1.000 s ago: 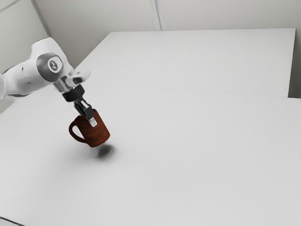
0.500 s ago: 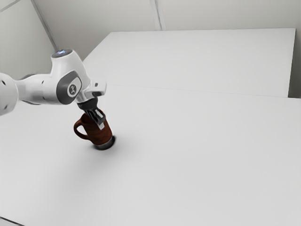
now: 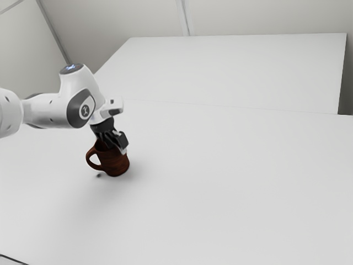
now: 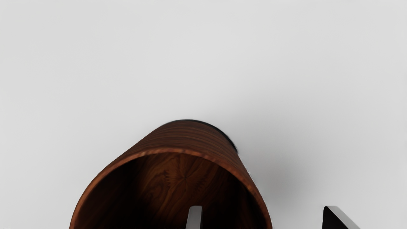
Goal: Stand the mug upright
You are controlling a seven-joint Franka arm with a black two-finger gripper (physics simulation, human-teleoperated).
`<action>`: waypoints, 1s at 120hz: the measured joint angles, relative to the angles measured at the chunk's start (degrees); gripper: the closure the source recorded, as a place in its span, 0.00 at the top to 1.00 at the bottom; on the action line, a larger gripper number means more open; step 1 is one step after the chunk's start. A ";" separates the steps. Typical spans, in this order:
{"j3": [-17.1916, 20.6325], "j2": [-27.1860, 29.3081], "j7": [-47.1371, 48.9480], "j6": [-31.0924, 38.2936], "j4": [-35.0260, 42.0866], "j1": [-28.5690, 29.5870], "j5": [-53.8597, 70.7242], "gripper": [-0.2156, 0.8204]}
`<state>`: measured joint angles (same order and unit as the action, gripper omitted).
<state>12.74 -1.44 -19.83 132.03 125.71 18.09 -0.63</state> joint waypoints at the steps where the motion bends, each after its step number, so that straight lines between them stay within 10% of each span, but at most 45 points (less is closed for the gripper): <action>1: 0.08 0.16 0.07 -0.03 -0.01 0.00 0.00 0.60; 78: -2.19 -2.67 3.54 -29.44 -36.32 -4.97 -3.78 0.78; 120: -3.07 -2.38 5.24 -37.65 -38.41 -6.40 -3.66 0.79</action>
<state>9.67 -3.82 -14.59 94.39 87.30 11.69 -4.29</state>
